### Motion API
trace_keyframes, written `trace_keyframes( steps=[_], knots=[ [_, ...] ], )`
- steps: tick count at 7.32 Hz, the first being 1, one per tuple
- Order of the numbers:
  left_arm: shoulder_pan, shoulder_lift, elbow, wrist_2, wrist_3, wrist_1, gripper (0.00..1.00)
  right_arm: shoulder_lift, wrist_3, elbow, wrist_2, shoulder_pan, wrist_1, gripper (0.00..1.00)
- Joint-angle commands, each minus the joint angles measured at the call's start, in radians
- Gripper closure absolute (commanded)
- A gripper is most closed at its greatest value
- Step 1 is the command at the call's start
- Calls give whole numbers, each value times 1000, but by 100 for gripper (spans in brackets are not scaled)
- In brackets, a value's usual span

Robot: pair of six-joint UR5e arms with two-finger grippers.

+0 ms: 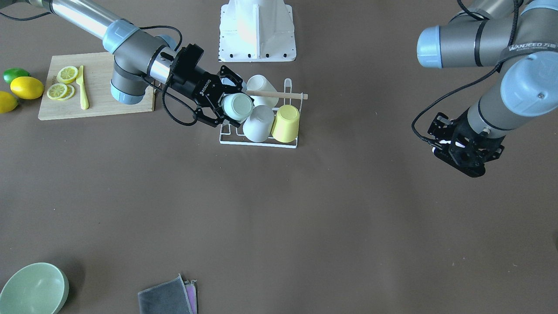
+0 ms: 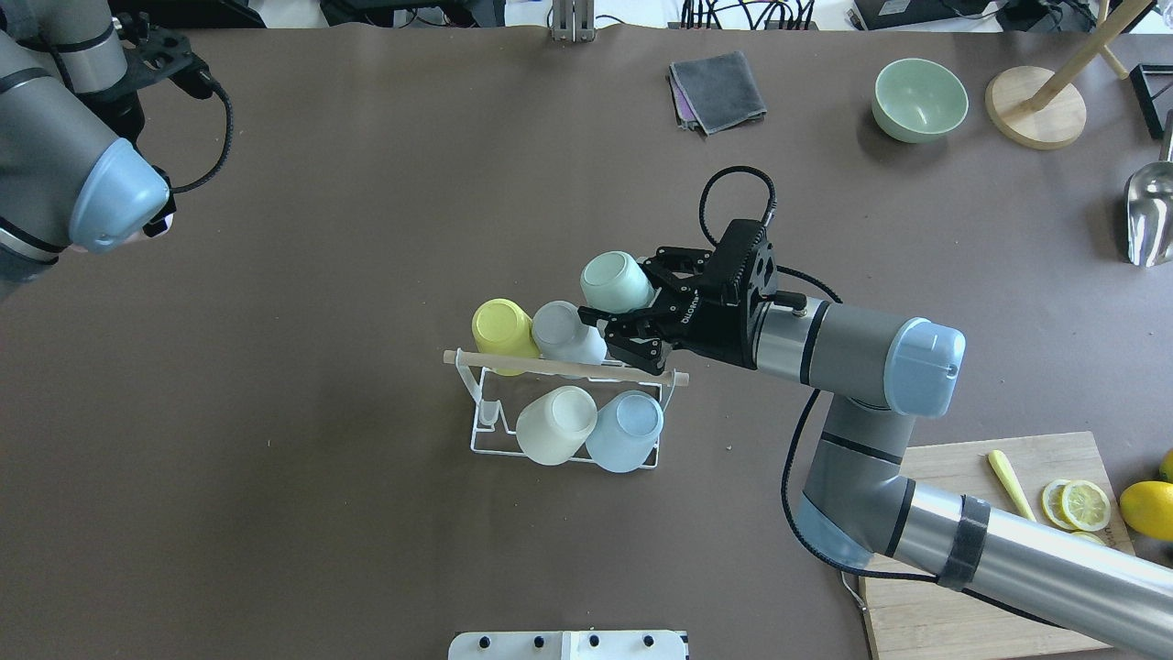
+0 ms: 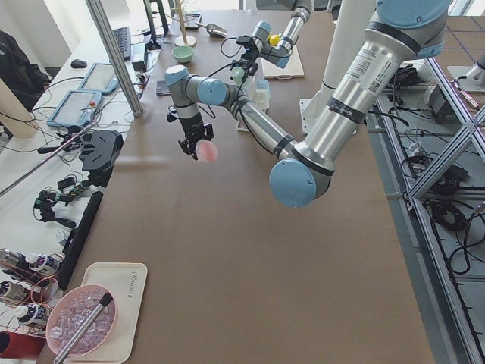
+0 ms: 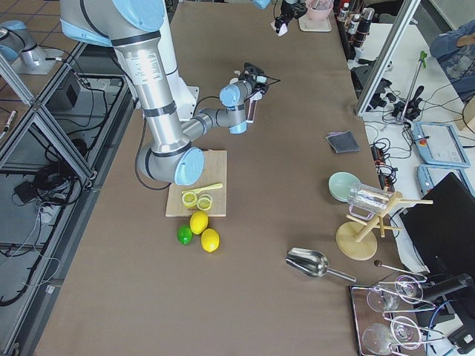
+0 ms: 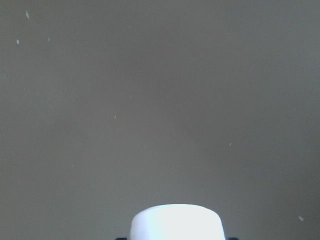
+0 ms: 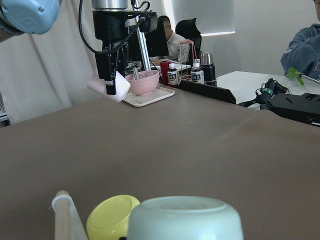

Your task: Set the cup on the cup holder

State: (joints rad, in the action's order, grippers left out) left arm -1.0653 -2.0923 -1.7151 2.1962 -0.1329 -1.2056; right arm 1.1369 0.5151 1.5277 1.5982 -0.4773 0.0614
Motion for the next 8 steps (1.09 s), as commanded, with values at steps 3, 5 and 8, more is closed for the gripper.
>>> trace_keyframes(
  steps=[3,5,8],
  knots=[
    [13,75,-12,25,364,-615,100,-3,10,5,-1,2,0,0],
    [13,121,-17,48,626,-939,100,0,10,5,-1,2,0,0],
    [11,152,-18,42,933,-1450,100,0,10,6,-1,2,0,0]
  ],
)
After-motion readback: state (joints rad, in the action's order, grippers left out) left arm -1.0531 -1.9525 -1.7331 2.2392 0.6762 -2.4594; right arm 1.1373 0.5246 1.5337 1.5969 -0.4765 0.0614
